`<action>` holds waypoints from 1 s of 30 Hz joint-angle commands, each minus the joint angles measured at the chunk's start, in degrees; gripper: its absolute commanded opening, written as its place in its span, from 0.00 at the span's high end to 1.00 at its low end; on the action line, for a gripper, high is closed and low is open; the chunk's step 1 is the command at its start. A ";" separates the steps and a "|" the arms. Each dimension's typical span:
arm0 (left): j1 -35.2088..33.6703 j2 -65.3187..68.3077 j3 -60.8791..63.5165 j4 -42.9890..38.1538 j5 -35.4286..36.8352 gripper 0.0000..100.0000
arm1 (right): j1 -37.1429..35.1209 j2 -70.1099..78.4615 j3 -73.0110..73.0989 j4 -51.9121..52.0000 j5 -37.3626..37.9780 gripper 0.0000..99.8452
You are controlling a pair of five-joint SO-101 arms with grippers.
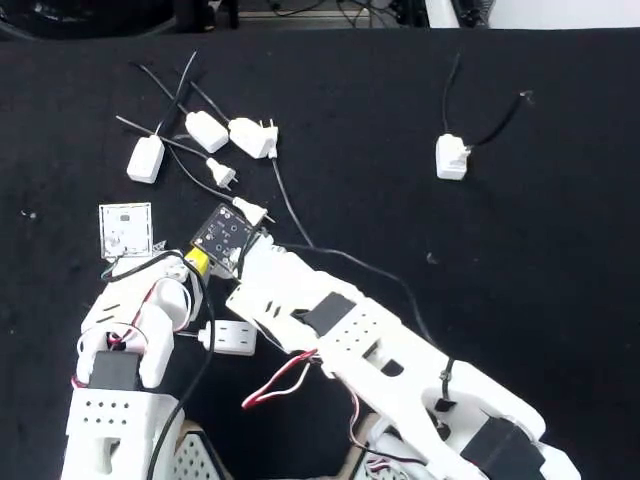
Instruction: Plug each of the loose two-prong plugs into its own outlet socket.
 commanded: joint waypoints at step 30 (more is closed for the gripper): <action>4.18 0.62 1.54 -0.44 -0.97 0.80 | -0.18 -16.13 7.25 -5.54 -6.33 0.99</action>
